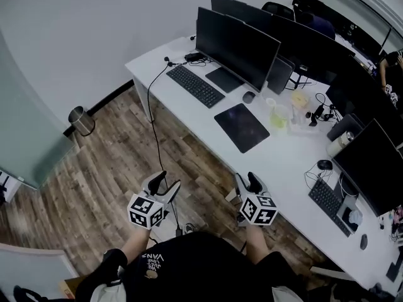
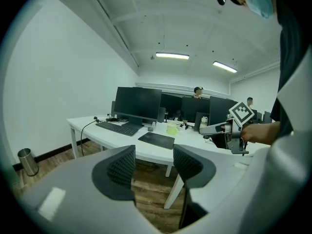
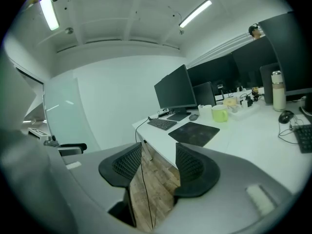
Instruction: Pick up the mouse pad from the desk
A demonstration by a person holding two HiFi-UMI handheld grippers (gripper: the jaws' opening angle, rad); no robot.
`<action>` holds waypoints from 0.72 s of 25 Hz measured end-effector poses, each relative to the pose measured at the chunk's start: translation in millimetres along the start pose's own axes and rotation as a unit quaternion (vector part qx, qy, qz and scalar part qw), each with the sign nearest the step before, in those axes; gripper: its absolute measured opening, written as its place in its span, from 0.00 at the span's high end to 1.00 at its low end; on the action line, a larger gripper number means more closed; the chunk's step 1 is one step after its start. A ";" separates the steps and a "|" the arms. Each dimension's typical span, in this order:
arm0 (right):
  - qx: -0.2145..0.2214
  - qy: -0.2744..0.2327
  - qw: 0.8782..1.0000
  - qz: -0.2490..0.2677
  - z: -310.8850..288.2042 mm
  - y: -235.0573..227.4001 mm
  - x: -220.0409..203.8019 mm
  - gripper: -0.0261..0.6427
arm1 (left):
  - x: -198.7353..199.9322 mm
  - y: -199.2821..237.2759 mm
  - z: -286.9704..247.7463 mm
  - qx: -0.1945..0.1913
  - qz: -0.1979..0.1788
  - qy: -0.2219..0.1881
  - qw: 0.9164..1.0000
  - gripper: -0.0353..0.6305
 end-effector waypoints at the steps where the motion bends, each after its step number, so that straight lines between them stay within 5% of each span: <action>1: -0.005 -0.001 1.000 -0.003 -3.7 3.8 -0.9 0.65 | 1.5 8.8 -0.7 -0.003 -0.002 0.000 1.000 0.62; 18: -0.064 0.029 0.997 -0.025 -49.6 -31.3 4.5 0.65 | -2.2 43.0 -77.4 -0.052 0.029 0.020 0.998 0.62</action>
Point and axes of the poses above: the fingertips, and each gripper's own axes: z backward along the fingers, y to its left, x out of its top, the point moved 3 cm from there along z, backward along the fingers, and after that the axes turned 2 degrees about x, right-handed, at the moved point
